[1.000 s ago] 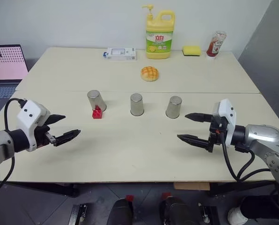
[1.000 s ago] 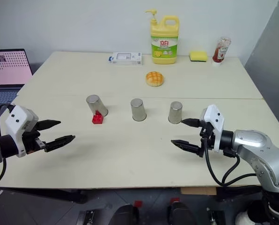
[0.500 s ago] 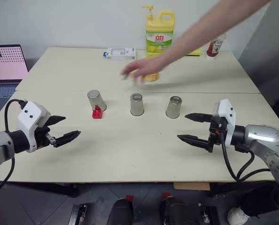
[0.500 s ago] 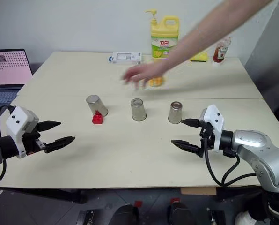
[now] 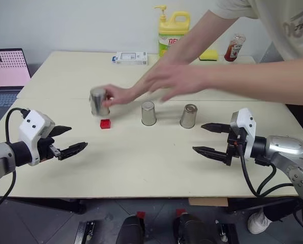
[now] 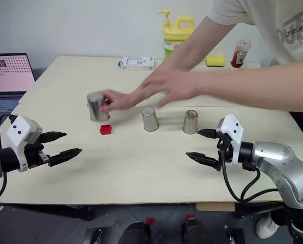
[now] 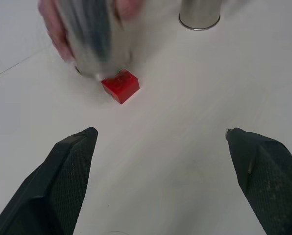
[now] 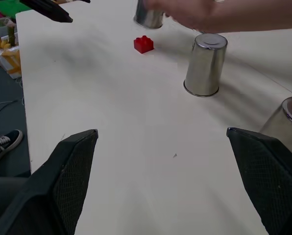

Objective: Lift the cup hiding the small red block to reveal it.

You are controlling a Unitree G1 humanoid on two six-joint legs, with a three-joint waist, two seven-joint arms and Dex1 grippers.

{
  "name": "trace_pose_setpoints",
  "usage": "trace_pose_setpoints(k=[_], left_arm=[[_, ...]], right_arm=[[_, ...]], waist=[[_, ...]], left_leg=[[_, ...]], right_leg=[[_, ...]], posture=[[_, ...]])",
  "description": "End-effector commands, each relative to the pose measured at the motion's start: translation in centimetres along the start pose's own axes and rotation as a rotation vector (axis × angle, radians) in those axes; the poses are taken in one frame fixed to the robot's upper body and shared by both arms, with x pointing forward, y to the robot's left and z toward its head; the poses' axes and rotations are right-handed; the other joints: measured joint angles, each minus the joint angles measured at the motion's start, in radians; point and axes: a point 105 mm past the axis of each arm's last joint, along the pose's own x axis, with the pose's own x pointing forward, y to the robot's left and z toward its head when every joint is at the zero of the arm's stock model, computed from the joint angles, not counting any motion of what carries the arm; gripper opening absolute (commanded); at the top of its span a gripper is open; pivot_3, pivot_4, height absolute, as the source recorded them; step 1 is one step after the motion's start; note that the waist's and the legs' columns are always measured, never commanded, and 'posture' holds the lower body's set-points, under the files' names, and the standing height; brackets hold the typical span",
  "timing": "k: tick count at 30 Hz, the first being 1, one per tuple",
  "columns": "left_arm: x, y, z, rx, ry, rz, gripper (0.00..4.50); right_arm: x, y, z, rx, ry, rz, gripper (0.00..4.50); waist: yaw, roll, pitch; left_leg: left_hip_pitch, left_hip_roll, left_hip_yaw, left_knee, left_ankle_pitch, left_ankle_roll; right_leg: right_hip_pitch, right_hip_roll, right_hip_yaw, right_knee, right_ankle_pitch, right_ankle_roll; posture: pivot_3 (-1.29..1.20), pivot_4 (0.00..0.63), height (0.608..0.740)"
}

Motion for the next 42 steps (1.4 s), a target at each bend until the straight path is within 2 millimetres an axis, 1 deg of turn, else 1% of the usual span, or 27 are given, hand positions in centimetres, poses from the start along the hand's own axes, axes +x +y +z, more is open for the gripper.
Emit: trace_pose_setpoints(k=[1, 11, 18, 24, 29, 31, 34, 36, 40, 42], left_arm=[[-0.5, 0.3, 1.3, 0.042, -0.019, 0.011, 4.46], [-0.3, 0.4, 1.3, 0.042, -0.019, 0.010, 4.46], [0.4, -0.1, 1.8, 0.049, -0.040, -0.017, 4.46], [0.7, -0.2, 1.9, 0.052, -0.043, -0.029, 4.46], [1.1, -0.4, 2.1, 0.056, -0.055, -0.041, 4.46], [1.2, -0.6, 2.3, 0.061, -0.062, -0.053, 4.46], [1.5, -1.1, 3.1, 0.074, -0.082, -0.081, 4.46], [1.7, -1.4, 3.5, 0.090, -0.083, -0.097, 4.46], [1.9, -1.9, 4.2, 0.114, -0.093, -0.124, 4.46], [2.0, -2.2, 4.7, 0.123, -0.107, -0.143, 4.46]], right_arm=[[-0.1, 0.4, 0.6, -0.034, -0.020, 0.009, 4.50], [-0.1, 0.3, 0.6, -0.035, -0.019, 0.002, 4.50], [-0.2, 0.2, 0.7, -0.038, -0.023, -0.011, 4.50], [-0.3, 0.2, 0.6, -0.038, -0.022, -0.018, 4.50], [0.3, 0.3, 0.8, -0.045, -0.034, -0.031, 4.50], [0.9, 0.2, 0.9, -0.047, -0.039, -0.038, 4.50], [2.9, -0.9, 1.0, -0.059, -0.028, -0.083, 4.50], [4.5, -1.8, 1.4, -0.079, -0.023, -0.109, 4.50], [7.5, -3.8, 2.9, -0.108, -0.016, -0.196, 4.50], [9.2, -4.5, 3.6, -0.122, 0.005, -0.217, 4.50]], waist=[[0.000, 0.000, 0.000], [0.000, 0.000, 0.000], [0.000, 0.000, 0.000], [0.000, 0.000, 0.000], [0.000, 0.000, 0.000], [0.000, 0.000, 0.000], [-0.004, 0.000, 0.000], [-0.004, 0.000, 0.000], [-0.005, 0.001, 0.000], [-0.003, 0.001, 0.000]], left_leg=[[0.000, 0.000, 0.000, 0.000, 0.000, 0.000], [0.000, 0.000, 0.000, 0.000, 0.000, 0.000], [0.000, 0.000, 0.000, 0.000, 0.000, 0.000], [0.000, 0.000, 0.000, 0.000, 0.000, 0.000], [0.000, 0.000, 0.000, 0.000, 0.000, 0.000], [0.000, 0.000, 0.000, 0.000, 0.000, 0.000], [0.000, 0.000, 0.000, 0.000, 0.000, 0.000], [0.000, 0.000, 0.000, 0.000, 0.000, 0.000], [0.000, 0.000, 0.000, 0.000, 0.000, 0.000], [-0.001, 0.000, 0.000, 0.000, 0.000, 0.000]], right_leg=[[0.000, 0.000, 0.000, 0.000, 0.000, 0.000], [0.000, 0.000, 0.000, 0.000, 0.000, 0.000], [0.000, 0.000, 0.000, 0.000, 0.000, 0.000], [0.000, 0.000, 0.000, 0.000, 0.000, 0.000], [0.000, 0.000, 0.000, 0.000, 0.000, 0.000], [0.000, 0.000, 0.000, 0.000, 0.000, 0.000], [0.000, 0.000, 0.000, 0.000, 0.000, 0.000], [0.000, 0.000, 0.000, 0.000, 0.000, 0.000], [-0.001, 0.001, 0.001, 0.000, 0.001, -0.002], [-0.002, 0.002, 0.001, 0.000, 0.001, -0.002]], posture=[[0.00, 0.150, 0.740], [0.00, 0.150, 0.740], [0.00, 0.150, 0.740], [0.00, 0.150, 0.740], [0.00, 0.150, 0.740], [0.00, 0.150, 0.740], [0.00, 0.150, 0.740], [0.00, 0.150, 0.740], [0.00, 0.150, 0.740], [0.00, 0.150, 0.740]])
